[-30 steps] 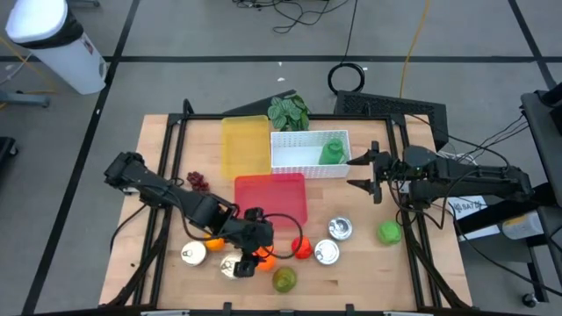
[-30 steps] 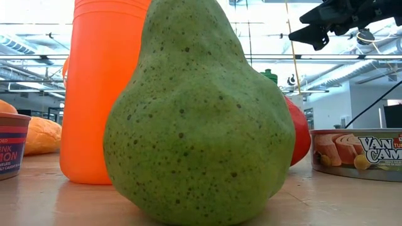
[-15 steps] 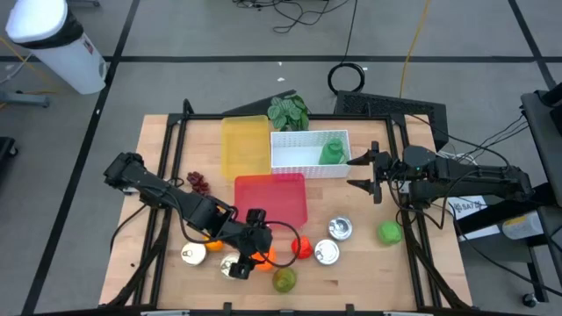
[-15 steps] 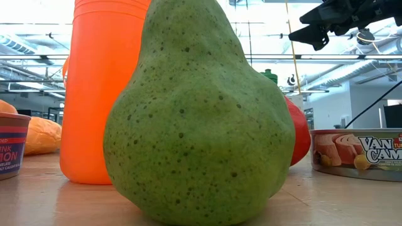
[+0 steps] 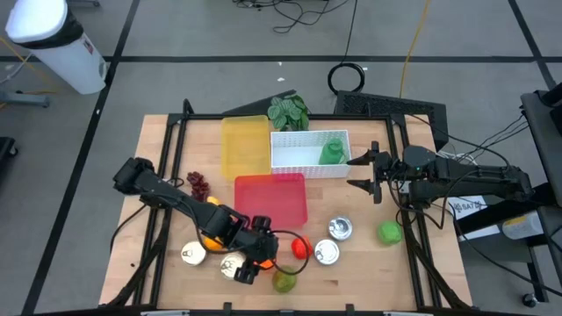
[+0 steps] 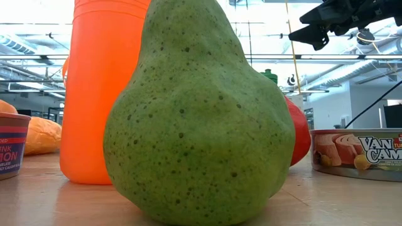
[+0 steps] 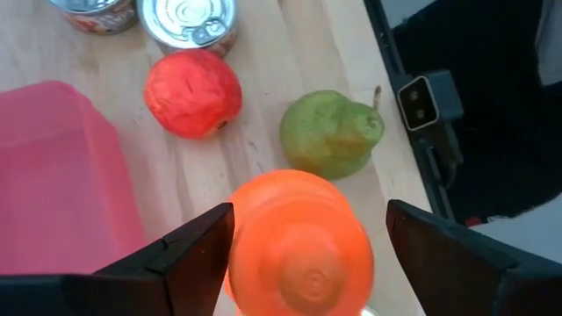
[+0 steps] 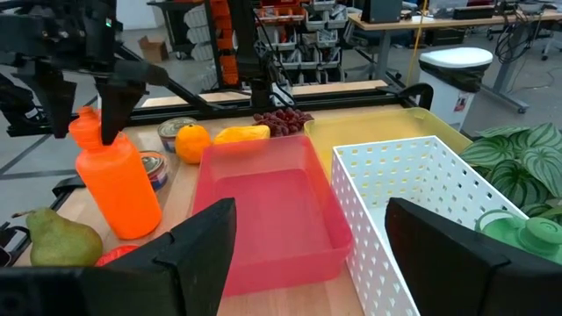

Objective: Pick & Place Food Item
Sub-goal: Put the orange water bottle in the white bin

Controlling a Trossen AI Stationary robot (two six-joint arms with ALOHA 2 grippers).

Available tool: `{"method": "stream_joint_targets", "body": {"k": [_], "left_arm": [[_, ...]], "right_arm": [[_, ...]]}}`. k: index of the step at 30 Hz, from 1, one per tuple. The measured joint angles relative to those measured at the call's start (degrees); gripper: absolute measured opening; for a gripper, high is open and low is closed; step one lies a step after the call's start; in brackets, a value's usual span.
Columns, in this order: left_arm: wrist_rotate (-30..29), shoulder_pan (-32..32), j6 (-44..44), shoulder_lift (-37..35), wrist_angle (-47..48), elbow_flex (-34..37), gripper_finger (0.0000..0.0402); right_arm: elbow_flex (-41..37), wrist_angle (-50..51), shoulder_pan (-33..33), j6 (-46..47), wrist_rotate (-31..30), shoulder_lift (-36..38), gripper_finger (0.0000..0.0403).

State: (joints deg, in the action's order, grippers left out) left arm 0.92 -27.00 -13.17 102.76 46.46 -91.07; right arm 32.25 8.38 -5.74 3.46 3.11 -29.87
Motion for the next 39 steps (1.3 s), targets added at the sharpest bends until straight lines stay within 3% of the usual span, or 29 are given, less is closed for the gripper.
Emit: {"method": "stream_joint_targets", "body": {"k": [6, 12, 18, 25, 32, 36, 39], "left_arm": [[-0.4, 0.0, 0.0, 0.0, 1.2, 0.0, 0.0277], [-5.2, -0.1, 0.5, -0.1, 5.3, -0.1, 0.0223], [-7.3, 0.4, -0.5, -0.4, 6.3, -0.6, 0.0222], [-12.9, 2.8, -1.1, -4.7, 5.9, -6.4, 0.0238], [-20.8, 9.2, 4.4, -9.8, 5.9, -12.0, 0.0222], [-22.0, 16.3, 10.0, -10.9, 5.0, -14.6, 0.0222], [-18.3, 23.5, 13.7, -10.8, 3.6, -16.4, 0.0232]], "right_arm": [[0.0, 0.0, 0.0, 0.3, 0.0, 0.0, 0.0277], [0.0, 0.0, 0.0, 0.3, 0.0, 0.0, 0.0277], [0.0, 0.0, 0.0, 0.3, 0.0, 0.0, 0.0277], [0.0, 0.0, 0.0, 0.4, 0.0, -0.1, 0.0277], [0.0, 0.0, 0.0, 0.4, 0.0, -0.3, 0.0277], [0.0, 0.0, 0.0, 0.4, 0.0, -0.4, 0.0277], [0.0, 0.0, 0.0, 0.4, 0.0, -0.4, 0.0277]]}}
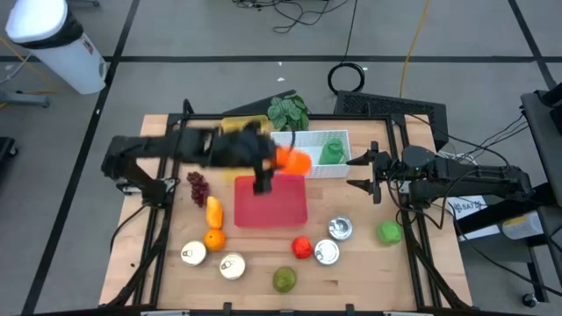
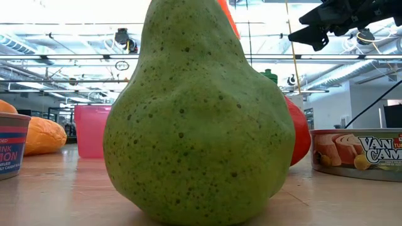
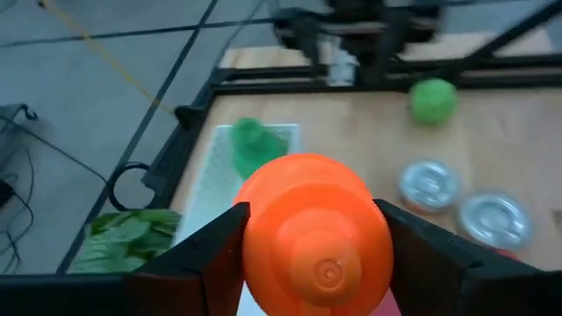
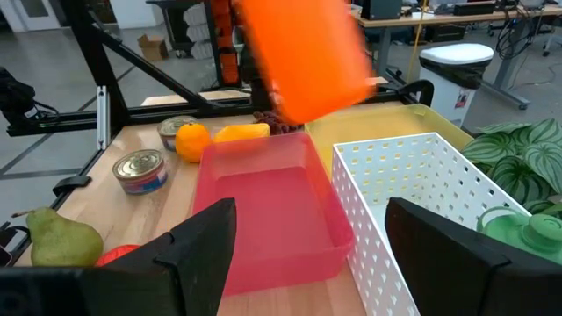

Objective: Pick & Place Food Item
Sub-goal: Put the orange water bottle in the white bin

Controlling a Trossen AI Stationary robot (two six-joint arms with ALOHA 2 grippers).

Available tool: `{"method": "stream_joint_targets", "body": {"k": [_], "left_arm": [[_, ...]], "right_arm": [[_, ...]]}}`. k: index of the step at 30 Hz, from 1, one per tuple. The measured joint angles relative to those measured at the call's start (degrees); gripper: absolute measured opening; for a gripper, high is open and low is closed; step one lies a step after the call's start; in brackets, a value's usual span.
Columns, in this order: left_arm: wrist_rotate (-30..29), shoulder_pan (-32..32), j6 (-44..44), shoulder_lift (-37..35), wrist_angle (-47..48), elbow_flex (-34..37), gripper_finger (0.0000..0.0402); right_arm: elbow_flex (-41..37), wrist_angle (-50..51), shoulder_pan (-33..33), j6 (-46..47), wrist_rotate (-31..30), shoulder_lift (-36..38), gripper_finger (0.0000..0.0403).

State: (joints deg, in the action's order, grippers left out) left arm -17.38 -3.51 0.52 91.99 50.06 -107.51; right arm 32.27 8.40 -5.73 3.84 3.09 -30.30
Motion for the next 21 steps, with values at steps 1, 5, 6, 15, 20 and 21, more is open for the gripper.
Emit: {"method": "stream_joint_targets", "body": {"k": [1, 5, 6, 15, 20, 21], "left_arm": [[2.3, 2.5, 1.0, 0.4, -0.1, -0.6, 0.0234], [8.7, 12.0, 2.0, 1.8, -0.5, -0.6, 0.023], [9.7, 14.1, 1.8, 2.4, -0.3, -0.6, 0.0226], [13.2, 19.4, 1.8, 12.0, 0.4, -0.5, 0.0236], [12.9, 19.5, 1.5, 16.8, 0.8, -0.5, 0.0232], [13.0, 19.5, 1.4, 17.7, 0.8, -0.5, 0.0229]], "right_arm": [[0.0, 0.0, 0.0, 0.0, 0.0, 0.0, 0.0277], [0.0, 0.0, 0.0, 0.0, 0.0, 0.0, 0.0277], [0.0, 0.0, 0.0, 0.0, 0.0, -0.1, 0.0277], [0.0, -0.1, -0.1, -0.2, 0.0, -1.4, 0.0277], [0.0, -0.3, -0.1, -0.2, 0.0, -1.8, 0.0277], [0.0, -0.3, -0.1, -0.1, 0.0, -1.8, 0.0277]]}}
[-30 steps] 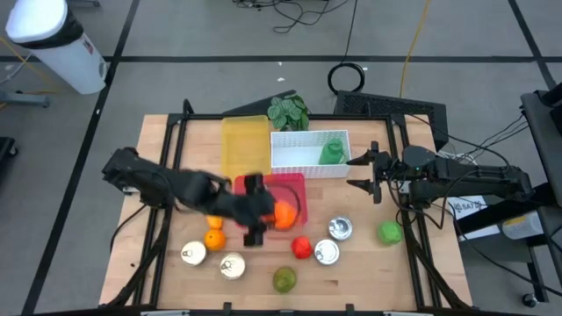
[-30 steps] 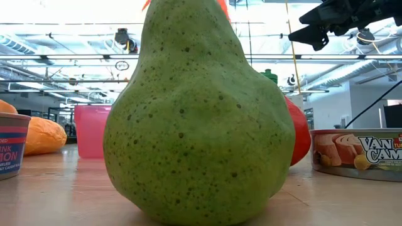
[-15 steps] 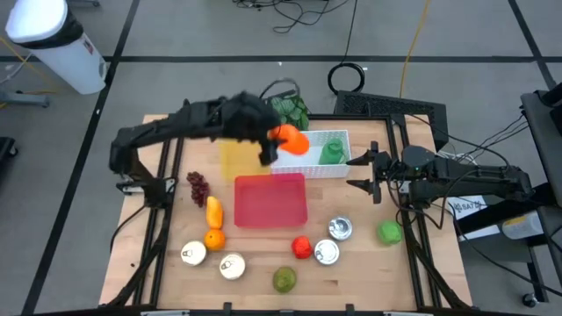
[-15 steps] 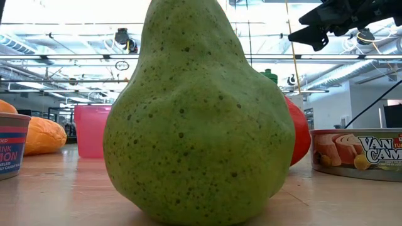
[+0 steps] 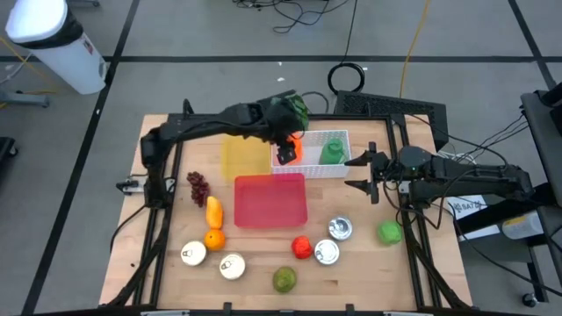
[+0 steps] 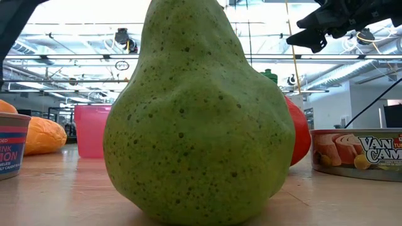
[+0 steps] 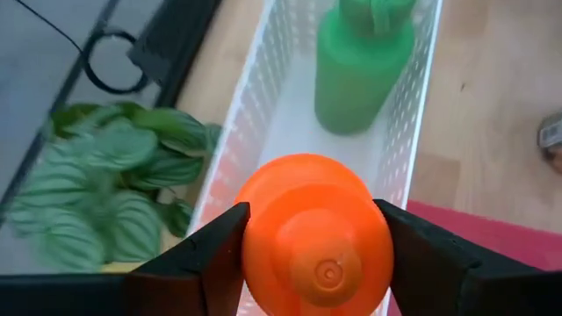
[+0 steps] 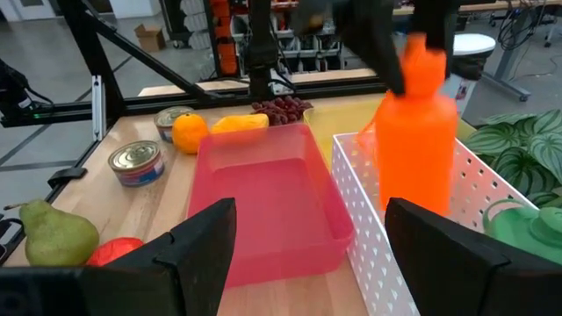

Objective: Pick & Place Food Item
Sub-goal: Put the orange water bottle in the white bin

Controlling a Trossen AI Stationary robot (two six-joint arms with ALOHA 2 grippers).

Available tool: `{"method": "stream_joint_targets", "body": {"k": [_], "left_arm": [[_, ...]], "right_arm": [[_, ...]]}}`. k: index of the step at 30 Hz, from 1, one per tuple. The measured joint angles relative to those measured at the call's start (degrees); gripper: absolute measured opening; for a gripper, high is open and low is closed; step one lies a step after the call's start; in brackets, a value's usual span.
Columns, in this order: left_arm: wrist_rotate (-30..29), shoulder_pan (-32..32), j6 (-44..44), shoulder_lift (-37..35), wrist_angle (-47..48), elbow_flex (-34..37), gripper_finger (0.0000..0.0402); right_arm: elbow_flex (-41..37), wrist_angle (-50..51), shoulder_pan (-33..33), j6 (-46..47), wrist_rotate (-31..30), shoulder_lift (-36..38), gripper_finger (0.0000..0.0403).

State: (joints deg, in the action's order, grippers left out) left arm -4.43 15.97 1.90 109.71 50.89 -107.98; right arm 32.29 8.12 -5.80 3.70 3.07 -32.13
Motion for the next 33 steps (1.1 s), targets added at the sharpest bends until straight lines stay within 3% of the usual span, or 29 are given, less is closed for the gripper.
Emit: {"method": "stream_joint_targets", "body": {"k": [10, 33], "left_arm": [[-0.1, 0.1, -0.3, 5.2, -0.2, 0.0, 0.0244], [-0.1, 0.0, -0.9, 5.4, -1.5, 0.0, 0.025]], "right_arm": [[0.0, -0.1, 0.0, 0.1, 0.0, -0.1, 0.0277], [0.0, -0.1, 0.0, -0.1, 0.0, -0.1, 0.0277]]}}
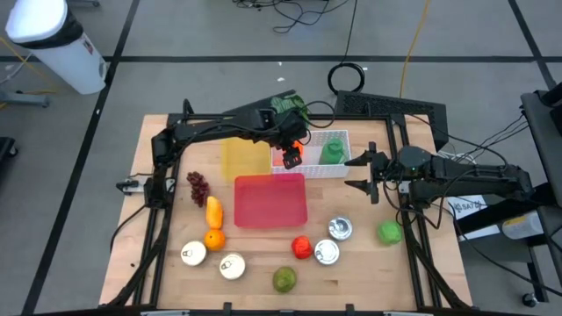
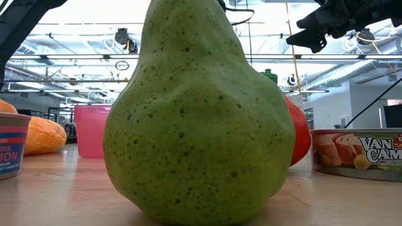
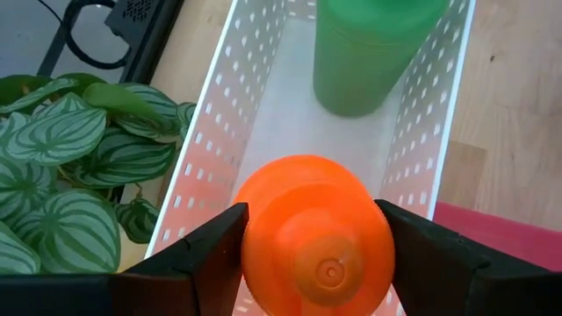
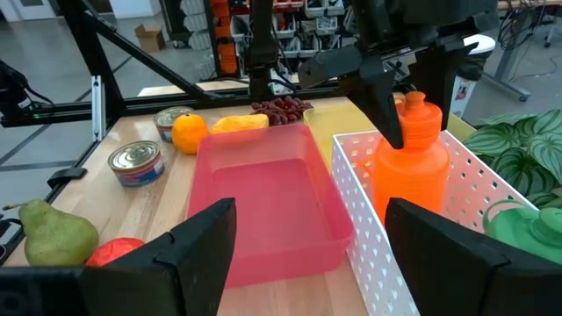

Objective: Pick & Place Food Item
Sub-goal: Put the orange water bottle in the white bin, then put the green apple in the yellow bin

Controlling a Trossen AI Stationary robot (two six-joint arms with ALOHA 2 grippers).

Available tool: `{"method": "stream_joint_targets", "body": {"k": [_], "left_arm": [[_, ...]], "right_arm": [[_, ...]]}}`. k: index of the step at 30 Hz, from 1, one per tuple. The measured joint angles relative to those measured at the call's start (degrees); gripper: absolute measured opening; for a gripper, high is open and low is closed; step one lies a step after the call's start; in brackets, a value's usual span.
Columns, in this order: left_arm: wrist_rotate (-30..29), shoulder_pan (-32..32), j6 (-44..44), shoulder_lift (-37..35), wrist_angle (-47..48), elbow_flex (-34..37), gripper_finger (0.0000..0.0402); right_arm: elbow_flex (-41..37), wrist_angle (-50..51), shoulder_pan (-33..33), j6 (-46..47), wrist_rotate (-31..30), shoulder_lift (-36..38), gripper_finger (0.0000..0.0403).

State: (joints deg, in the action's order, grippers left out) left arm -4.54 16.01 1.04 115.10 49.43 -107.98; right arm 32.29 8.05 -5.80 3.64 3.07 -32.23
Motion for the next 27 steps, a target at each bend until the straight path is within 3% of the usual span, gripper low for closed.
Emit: {"method": "stream_joint_targets", "body": {"k": [5, 14, 23, 27], "left_arm": [[0.0, 0.0, -0.1, 0.0, 0.0, 0.0, 0.0256], [-0.1, 0.0, 1.3, 0.0, 0.3, -1.6, 0.032], [0.3, -0.1, 1.2, 0.0, 7.1, -11.5, 0.0346], [6.8, -1.3, 4.3, -1.8, 12.4, -16.1, 0.0342]], "right_arm": [[0.0, 0.0, 0.0, 0.0, 0.0, 0.0, 0.0277], [0.0, 0.1, 0.0, 0.0, 0.0, 0.0, 0.0277], [0.0, 1.9, 0.0, 0.0, 0.0, 0.0, 0.0277], [0.0, 6.3, 0.0, 1.7, 0.0, 0.0, 0.0277]]}}
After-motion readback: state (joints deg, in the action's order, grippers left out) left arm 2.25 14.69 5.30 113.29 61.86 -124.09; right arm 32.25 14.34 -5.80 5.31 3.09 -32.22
